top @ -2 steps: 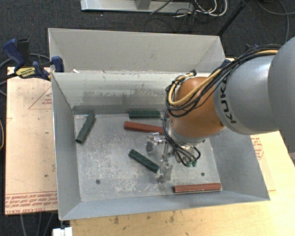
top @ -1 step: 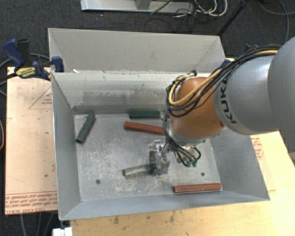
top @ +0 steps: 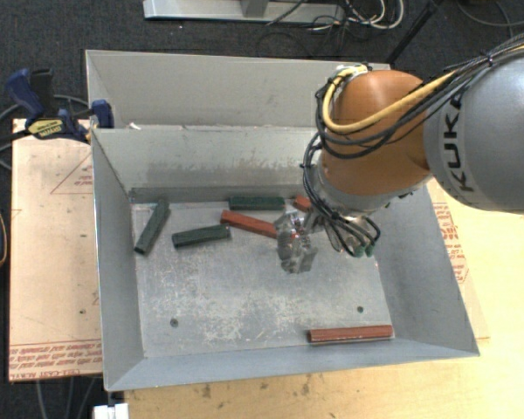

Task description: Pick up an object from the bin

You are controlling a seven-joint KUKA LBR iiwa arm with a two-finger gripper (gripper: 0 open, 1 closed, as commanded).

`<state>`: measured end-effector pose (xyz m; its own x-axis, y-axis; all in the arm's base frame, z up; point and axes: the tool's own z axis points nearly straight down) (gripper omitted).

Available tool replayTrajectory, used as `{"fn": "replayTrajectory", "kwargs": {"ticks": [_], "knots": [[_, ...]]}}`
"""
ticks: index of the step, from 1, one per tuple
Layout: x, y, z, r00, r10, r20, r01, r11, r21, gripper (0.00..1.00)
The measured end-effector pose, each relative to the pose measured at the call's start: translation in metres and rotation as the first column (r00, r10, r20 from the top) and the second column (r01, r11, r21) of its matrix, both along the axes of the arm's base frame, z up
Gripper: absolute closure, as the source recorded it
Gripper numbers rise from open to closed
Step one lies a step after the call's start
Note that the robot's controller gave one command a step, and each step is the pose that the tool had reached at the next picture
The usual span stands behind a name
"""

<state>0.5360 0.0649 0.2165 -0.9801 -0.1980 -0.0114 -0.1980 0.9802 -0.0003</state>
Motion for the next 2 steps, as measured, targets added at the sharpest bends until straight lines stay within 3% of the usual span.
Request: {"fn": "replayTrajectory", "kwargs": {"ticks": [1, 2], "knots": [[0.0730, 0.0093, -0.0743, 0.997, 0.083, -0.010, -0.083, 0.997, -0.001, 1.00], [0.0723, 0.0091, -0.0704, 0.997, 0.082, -0.008, -0.082, 0.997, 0.000, 0.00]]}}
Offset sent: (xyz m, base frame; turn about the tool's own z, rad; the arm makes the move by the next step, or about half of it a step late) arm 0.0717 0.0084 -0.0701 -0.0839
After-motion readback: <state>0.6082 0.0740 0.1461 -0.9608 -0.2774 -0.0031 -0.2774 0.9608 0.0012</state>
